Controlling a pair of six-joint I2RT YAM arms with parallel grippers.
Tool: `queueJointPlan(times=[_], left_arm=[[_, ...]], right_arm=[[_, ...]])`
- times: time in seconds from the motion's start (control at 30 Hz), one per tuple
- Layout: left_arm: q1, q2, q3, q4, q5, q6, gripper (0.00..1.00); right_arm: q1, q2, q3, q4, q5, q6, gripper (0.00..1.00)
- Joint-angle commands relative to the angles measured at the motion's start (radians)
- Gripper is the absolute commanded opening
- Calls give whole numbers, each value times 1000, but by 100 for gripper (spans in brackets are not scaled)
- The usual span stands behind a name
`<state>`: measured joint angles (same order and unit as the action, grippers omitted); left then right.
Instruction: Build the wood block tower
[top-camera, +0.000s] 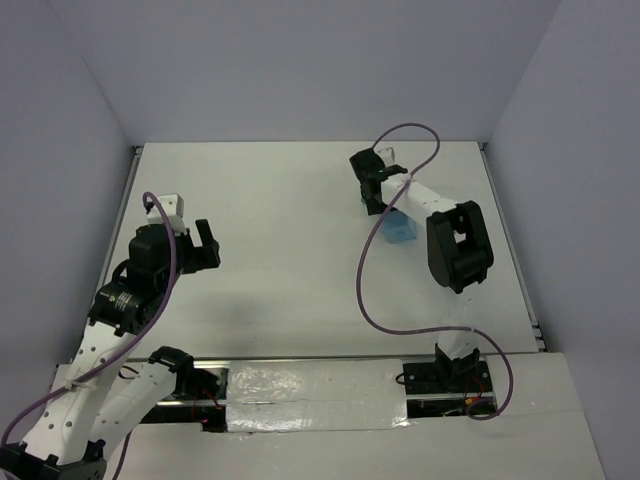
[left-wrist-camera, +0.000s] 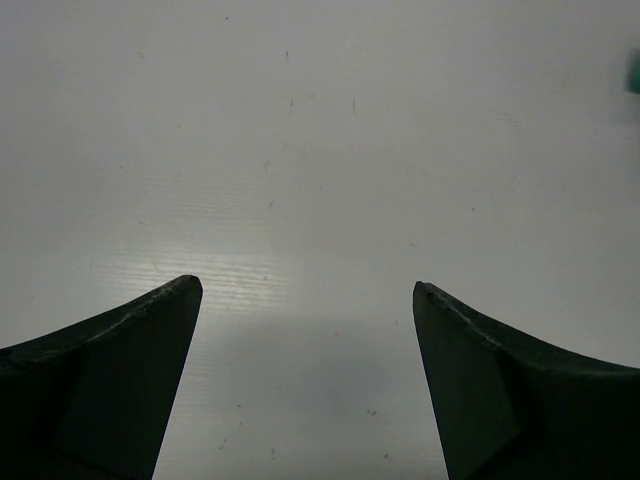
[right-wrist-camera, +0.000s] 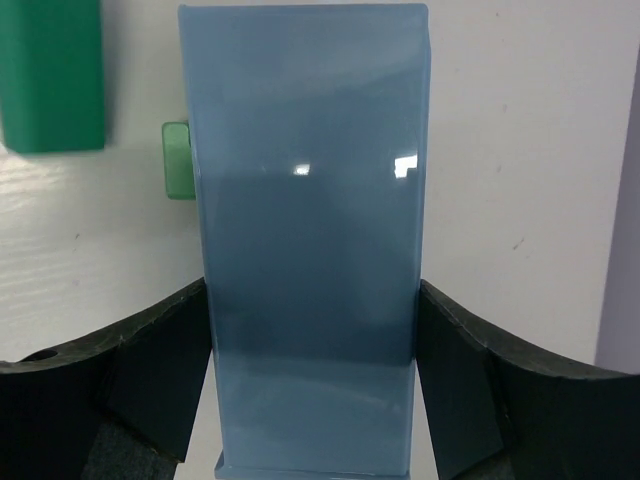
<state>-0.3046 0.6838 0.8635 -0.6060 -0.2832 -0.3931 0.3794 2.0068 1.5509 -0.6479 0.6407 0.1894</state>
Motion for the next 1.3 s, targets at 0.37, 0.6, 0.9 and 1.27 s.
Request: queueJointPlan(times=[0.37, 0.6, 0.9, 1.27], left_arm=[[-11, -18, 2, 34, -8, 10, 100], [-18, -23, 2, 32, -14, 10, 100], [-30, -4, 3, 34, -4, 11, 100], [-36, -20, 2, 35, -4, 11, 100]], right_arm=[[-23, -158, 12, -75, 44, 64, 34], [-313, -359, -230, 152, -651, 117, 35], [-514, -309, -339, 485, -1467, 179, 33], [-222, -364, -183, 156, -490, -1, 30]])
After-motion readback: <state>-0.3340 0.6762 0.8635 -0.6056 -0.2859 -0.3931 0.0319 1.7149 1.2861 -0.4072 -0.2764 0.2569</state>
